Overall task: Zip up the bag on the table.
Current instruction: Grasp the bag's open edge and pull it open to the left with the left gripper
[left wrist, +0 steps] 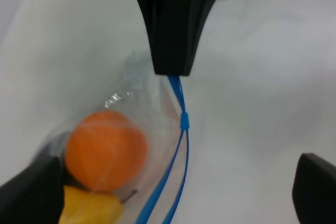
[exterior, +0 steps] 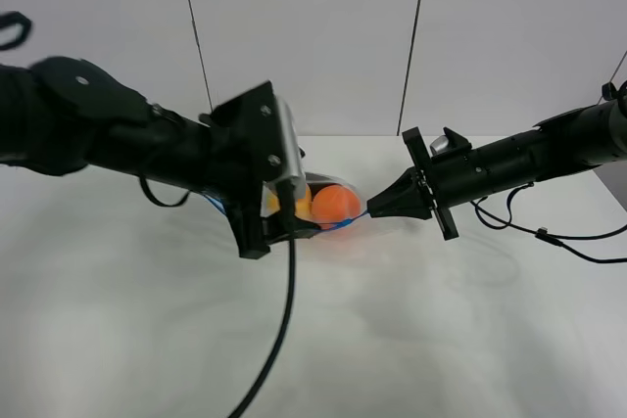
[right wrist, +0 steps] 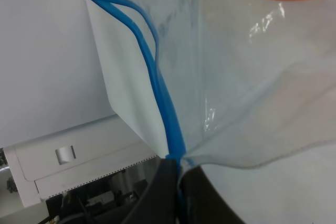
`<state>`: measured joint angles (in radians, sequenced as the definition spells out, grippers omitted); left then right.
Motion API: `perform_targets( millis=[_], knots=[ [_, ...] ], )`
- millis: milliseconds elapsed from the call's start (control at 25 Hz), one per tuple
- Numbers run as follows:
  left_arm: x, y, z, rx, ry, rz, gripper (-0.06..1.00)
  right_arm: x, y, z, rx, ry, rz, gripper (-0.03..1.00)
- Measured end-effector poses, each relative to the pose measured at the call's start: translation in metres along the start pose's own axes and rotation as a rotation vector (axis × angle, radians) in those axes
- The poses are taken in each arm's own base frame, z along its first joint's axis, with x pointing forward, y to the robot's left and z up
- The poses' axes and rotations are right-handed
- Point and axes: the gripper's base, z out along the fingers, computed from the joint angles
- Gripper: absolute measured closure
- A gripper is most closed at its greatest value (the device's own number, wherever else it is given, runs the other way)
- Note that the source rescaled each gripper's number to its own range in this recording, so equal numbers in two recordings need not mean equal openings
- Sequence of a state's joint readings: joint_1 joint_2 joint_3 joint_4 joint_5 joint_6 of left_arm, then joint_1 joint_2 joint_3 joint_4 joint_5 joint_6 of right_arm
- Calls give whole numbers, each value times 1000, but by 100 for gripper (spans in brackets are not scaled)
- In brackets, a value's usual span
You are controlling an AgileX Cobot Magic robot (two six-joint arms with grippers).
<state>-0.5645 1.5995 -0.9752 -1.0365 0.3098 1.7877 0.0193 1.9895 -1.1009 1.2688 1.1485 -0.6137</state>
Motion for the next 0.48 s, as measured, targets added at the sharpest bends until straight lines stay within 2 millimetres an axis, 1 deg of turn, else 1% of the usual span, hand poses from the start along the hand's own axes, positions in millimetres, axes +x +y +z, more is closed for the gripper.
perform_targets(
  millis=[80,240,360,480],
  knots=[
    [5,-6,20,-24,45,6,-6,0,0,0,0,0,0,97],
    [13,-19,50,-71,116,32,-6,0,0,0,0,-1,0,97],
    [15,-31,65,-70,146,53,-6,0,0,0,0,-2,0,97],
    [16,-43,75,-42,158,73,-6,0,0,0,1,-2,0,97]
  ],
)
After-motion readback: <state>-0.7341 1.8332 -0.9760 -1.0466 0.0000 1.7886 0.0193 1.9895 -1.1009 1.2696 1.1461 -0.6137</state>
